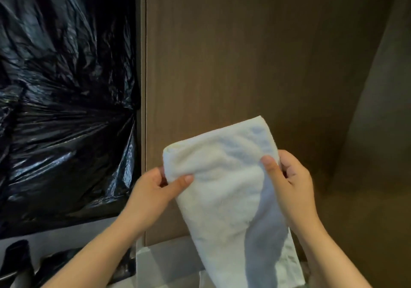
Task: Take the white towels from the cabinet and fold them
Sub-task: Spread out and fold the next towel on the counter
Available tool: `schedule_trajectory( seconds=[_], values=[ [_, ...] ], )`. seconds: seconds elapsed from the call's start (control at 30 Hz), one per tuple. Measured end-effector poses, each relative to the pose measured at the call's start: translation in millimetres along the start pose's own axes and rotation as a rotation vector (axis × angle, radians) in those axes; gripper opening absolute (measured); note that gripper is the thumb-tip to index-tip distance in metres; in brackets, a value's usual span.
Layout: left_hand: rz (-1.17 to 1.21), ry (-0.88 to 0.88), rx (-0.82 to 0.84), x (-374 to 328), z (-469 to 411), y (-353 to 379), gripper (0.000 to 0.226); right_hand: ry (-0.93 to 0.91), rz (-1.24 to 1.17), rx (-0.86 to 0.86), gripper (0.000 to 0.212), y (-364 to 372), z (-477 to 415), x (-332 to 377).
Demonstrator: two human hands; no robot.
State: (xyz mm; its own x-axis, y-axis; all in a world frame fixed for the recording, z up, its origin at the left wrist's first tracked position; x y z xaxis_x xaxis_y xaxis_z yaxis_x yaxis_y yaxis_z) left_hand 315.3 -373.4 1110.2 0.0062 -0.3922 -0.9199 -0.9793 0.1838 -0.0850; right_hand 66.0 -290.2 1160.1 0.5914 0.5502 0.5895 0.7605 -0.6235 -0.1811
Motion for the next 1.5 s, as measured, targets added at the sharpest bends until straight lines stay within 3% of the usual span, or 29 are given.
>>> schedule_trajectory(
  seconds=[0.33,0.43,0.53,0.6,0.7,1.03,1.17,1.5],
  values=[
    [-0.142,0.440,-0.338,-155,6,-9,0.046,-0.157,0.085,-0.166,0.029,-65,-45,81],
    [-0.134,0.604,-0.395,-191,16,-18,0.046,-0.193,0.067,-0.248,0.018,-76,-54,101],
    [-0.298,0.748,-0.383,-227,21,-20,0.023,-0.328,0.093,-0.295,0.033,-80,-63,128],
    [-0.396,0.793,-0.361,-246,21,-22,0.011,-0.439,0.161,-0.261,0.026,-77,-70,150],
    [-0.389,0.814,-0.344,-274,22,-30,0.020,-0.578,0.244,-0.221,0.012,-76,-82,182],
    [-0.855,1.064,-0.314,-372,37,-11,0.096,-0.818,0.479,-0.326,0.050,-116,-119,269],
    [-1.034,1.120,-0.409,-415,34,1,0.103,-0.833,0.579,-0.327,0.070,-129,-137,292],
    [-1.160,1.236,-0.511,-518,19,36,0.106,-0.820,0.634,-0.540,0.071,-190,-200,332]
  ],
)
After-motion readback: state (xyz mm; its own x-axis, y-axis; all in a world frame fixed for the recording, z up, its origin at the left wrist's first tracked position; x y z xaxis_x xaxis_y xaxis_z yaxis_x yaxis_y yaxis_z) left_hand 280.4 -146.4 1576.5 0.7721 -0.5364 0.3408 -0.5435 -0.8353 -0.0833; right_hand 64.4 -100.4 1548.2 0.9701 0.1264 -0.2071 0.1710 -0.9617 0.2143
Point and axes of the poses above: each hand's wrist, its own z-axis away from the middle knuckle, its own y-axis out of the palm, x = y × z, the point moved 9 cm from there along -z, towards the middle knuckle, and after that the axes turned 2 degrees about -x, right-handed, at the moved point
